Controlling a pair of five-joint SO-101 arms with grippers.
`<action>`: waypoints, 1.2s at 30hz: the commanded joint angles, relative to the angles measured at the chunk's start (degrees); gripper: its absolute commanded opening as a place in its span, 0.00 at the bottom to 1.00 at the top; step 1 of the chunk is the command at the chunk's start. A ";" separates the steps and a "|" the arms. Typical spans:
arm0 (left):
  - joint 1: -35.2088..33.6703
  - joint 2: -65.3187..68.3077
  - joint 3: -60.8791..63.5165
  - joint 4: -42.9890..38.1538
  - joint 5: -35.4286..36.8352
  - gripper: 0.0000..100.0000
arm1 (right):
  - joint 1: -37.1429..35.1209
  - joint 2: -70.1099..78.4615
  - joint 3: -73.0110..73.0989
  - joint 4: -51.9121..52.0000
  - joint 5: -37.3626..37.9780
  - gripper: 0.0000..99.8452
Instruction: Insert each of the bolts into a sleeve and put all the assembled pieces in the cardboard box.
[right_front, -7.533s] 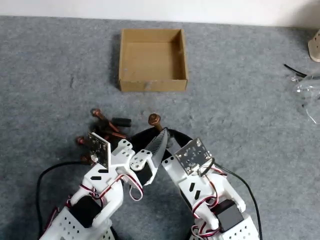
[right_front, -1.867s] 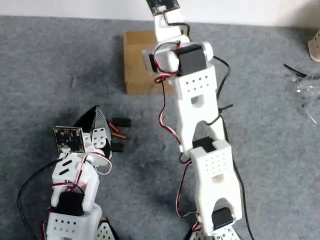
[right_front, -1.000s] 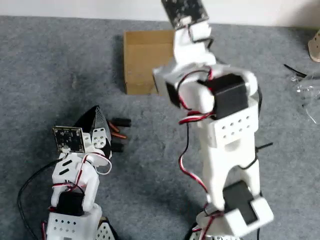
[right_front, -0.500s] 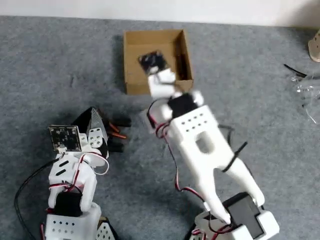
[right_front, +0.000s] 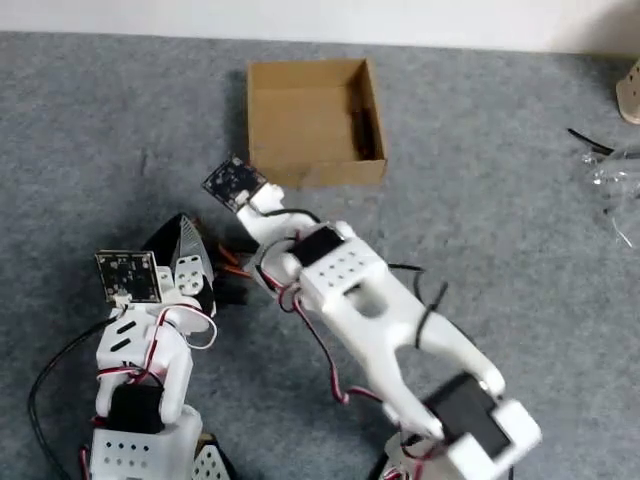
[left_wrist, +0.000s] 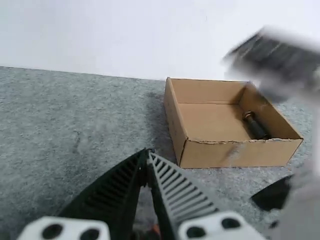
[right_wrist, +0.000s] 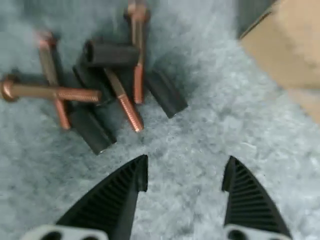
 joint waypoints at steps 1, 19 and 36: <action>-0.48 0.22 -3.21 0.26 0.26 0.01 | -0.84 7.52 -7.60 -0.75 1.93 0.20; -3.12 0.13 -3.82 0.35 0.53 0.01 | -4.35 26.59 -29.58 7.34 5.10 0.20; -2.95 0.22 -3.74 0.35 0.53 0.01 | -3.30 34.33 -29.67 3.12 9.41 0.20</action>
